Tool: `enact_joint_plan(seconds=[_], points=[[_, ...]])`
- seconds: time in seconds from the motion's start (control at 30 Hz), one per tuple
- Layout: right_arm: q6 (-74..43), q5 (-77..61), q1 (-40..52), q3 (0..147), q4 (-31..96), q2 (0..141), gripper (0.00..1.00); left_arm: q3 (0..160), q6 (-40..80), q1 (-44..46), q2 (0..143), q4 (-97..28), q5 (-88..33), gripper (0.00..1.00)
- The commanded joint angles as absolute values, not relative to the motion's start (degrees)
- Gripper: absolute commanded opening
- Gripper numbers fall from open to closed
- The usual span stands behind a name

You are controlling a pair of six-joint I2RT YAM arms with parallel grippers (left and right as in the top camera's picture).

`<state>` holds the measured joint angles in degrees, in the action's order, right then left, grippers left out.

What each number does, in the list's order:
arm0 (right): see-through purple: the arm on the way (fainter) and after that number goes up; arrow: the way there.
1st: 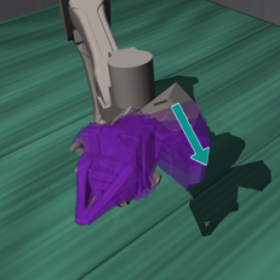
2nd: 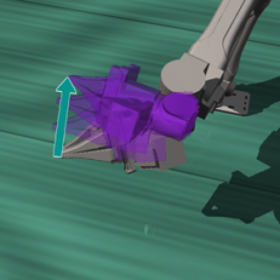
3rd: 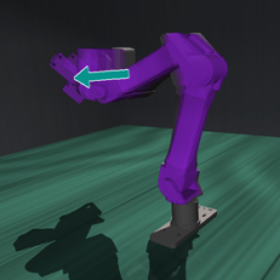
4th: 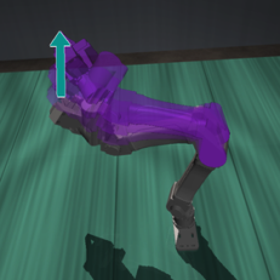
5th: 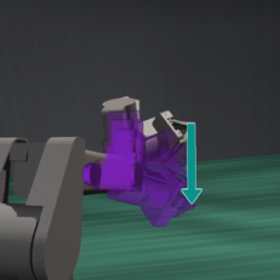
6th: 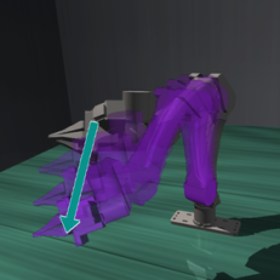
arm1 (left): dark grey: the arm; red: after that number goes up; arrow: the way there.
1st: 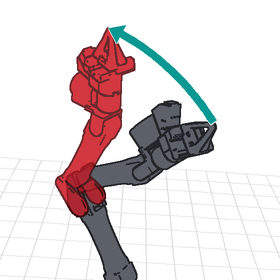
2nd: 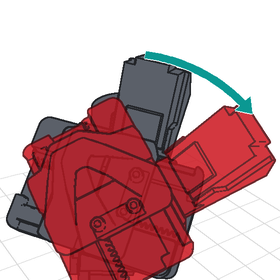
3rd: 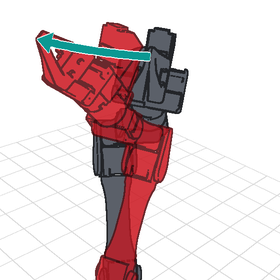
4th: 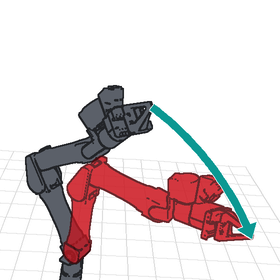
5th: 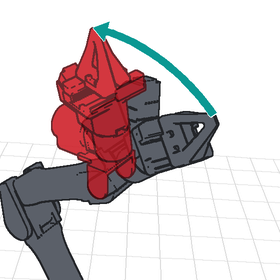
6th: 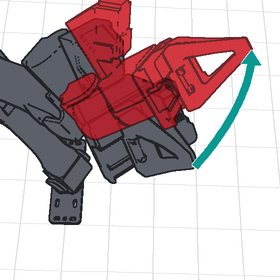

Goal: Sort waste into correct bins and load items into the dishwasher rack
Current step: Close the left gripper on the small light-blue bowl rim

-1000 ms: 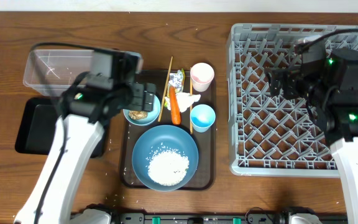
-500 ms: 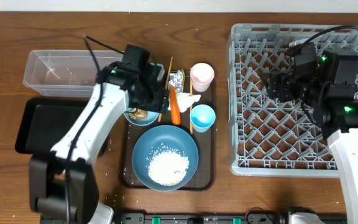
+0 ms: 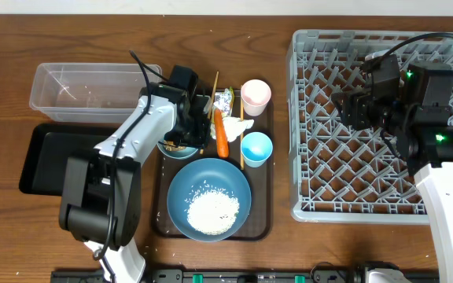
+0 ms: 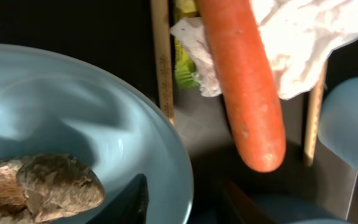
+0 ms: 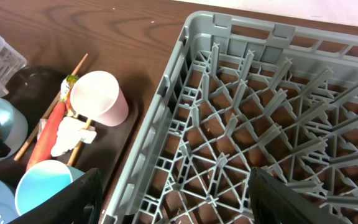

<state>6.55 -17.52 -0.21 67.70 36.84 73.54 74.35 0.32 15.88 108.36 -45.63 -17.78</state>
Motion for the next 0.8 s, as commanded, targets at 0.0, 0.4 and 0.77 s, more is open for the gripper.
enact_joint_plan(seconds=[0.0,0.4,0.77], points=[[6.9,-16.7,-0.7,68.7,36.9,73.5,0.68,74.8,1.2,16.1,109.1,-45.5,-17.1,0.29],[7.0,-16.3,-0.7,68.7,37.1,73.5,0.68,73.3,1.1,16.1,109.1,-43.4,-14.9,0.28],[7.0,-15.8,-0.7,68.7,37.1,73.5,0.68,73.3,1.1,16.8,109.8,-42.5,-14.5,0.27]])
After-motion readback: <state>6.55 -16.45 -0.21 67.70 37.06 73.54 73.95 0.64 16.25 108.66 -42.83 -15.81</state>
